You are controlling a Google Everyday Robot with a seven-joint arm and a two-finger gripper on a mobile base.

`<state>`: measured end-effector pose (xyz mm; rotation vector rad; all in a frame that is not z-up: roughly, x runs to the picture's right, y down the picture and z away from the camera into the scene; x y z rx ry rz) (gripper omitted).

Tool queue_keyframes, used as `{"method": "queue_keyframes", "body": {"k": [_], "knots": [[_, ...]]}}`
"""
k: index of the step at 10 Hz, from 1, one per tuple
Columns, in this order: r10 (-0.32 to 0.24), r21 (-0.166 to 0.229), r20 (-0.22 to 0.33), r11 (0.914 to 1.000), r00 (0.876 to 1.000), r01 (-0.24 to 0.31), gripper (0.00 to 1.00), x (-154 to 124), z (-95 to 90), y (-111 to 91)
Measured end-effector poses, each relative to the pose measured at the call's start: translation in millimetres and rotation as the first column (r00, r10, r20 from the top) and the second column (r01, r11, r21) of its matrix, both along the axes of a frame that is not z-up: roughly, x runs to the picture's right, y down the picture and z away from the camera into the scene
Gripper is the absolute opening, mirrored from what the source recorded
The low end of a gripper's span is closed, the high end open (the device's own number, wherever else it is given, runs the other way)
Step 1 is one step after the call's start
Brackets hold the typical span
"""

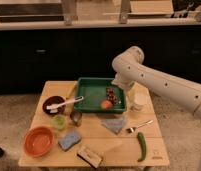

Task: Place grapes in table surface

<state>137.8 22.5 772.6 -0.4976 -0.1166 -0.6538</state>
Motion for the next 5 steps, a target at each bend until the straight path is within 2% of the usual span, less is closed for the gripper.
{"method": "queue_keyframes", "body": {"k": [5], "knots": [[-0.029, 0.001, 0.027, 0.9996, 0.999, 0.029, 0.80, -5, 12.7, -8]]}}
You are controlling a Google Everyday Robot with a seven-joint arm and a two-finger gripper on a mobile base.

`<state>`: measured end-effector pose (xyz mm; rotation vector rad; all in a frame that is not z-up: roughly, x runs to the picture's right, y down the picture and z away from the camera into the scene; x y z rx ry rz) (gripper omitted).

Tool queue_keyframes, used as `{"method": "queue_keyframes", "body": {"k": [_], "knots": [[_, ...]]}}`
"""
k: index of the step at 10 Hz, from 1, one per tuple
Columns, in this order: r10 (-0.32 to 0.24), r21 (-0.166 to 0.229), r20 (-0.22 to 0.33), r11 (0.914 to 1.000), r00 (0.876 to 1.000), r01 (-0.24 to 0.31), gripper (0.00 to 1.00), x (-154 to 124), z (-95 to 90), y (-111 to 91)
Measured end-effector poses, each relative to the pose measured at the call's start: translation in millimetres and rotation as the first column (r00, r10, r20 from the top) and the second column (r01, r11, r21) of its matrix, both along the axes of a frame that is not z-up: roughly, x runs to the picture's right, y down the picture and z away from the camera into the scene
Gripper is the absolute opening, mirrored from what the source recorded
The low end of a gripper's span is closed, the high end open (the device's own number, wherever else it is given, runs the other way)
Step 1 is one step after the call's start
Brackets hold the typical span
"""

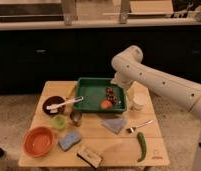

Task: Place grapes in table surface

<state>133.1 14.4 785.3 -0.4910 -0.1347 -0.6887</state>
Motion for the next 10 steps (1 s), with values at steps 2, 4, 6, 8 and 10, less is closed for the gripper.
{"method": "queue_keyframes", "body": {"k": [2, 4, 6, 8, 10], "knots": [[-0.008, -0.006, 0.003, 0.9999, 1.000, 0.008, 0.80, 2, 4.2, 1], [-0.023, -0.011, 0.019, 0.9997, 1.000, 0.023, 0.80, -1, 9.6, 0], [-0.031, -0.012, 0.026, 0.9994, 0.999, 0.031, 0.80, 3, 14.1, -1], [-0.045, -0.013, 0.034, 0.9989, 0.998, 0.046, 0.80, -1, 18.1, -2], [-0.052, -0.013, 0.042, 0.9985, 0.998, 0.053, 0.80, 1, 22.1, -4]]}}
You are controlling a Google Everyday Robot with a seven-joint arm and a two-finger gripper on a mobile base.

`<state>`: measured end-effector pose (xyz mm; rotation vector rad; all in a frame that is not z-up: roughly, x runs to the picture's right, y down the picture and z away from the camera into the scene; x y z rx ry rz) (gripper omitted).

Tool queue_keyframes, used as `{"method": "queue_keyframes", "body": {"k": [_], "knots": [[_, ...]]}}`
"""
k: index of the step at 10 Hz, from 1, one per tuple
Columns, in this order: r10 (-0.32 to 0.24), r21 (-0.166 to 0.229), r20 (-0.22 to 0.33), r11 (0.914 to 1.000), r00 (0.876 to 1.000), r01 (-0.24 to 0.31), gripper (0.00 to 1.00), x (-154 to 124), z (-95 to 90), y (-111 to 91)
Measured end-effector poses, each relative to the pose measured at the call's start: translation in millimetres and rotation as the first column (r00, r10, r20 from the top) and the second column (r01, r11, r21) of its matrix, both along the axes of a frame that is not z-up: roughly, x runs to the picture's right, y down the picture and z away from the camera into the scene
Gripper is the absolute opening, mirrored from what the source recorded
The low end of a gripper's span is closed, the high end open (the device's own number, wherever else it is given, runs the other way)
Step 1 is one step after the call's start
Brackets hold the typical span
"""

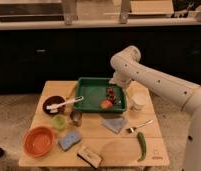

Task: Place grapes in table surface

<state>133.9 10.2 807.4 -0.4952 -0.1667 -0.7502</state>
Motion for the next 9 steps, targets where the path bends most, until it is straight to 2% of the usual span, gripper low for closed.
{"method": "queue_keyframes", "body": {"k": [7, 9], "knots": [[-0.060, 0.007, 0.033, 0.9982, 0.998, 0.060, 0.80, -1, 15.7, -3], [-0.063, 0.009, 0.034, 0.9980, 0.997, 0.063, 0.80, -1, 20.9, 1]]}}
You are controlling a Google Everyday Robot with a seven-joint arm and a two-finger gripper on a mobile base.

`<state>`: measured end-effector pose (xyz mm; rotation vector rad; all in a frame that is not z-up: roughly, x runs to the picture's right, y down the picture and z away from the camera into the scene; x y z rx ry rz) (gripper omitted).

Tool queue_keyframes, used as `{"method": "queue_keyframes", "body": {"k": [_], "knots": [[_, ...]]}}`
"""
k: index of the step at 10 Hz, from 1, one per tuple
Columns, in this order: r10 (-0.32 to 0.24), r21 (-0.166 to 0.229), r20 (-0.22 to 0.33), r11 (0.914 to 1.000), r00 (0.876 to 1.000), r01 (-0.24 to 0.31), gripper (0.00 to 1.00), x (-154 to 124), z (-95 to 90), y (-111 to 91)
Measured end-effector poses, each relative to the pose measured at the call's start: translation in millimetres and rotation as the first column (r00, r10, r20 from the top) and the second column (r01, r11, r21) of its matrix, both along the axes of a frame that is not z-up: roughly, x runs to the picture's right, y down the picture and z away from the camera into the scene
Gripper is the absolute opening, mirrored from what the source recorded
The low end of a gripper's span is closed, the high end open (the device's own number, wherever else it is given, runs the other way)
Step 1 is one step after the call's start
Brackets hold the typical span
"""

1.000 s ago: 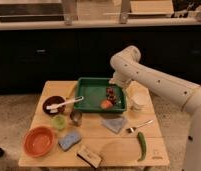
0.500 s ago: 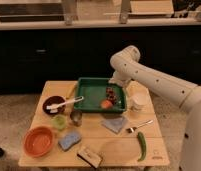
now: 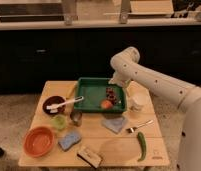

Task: Place grapes in table surface

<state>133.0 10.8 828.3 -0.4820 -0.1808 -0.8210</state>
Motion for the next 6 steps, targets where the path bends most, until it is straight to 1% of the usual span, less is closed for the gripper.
{"method": "queue_keyframes", "body": {"k": [2, 3, 6], "knots": [[-0.015, 0.001, 0.009, 0.9999, 1.000, 0.015, 0.80, -1, 1.8, -1], [-0.021, 0.000, 0.012, 0.9998, 1.000, 0.021, 0.80, -1, 5.0, -2], [-0.042, 0.002, 0.021, 0.9991, 0.999, 0.042, 0.80, -2, 15.4, 2]]}}
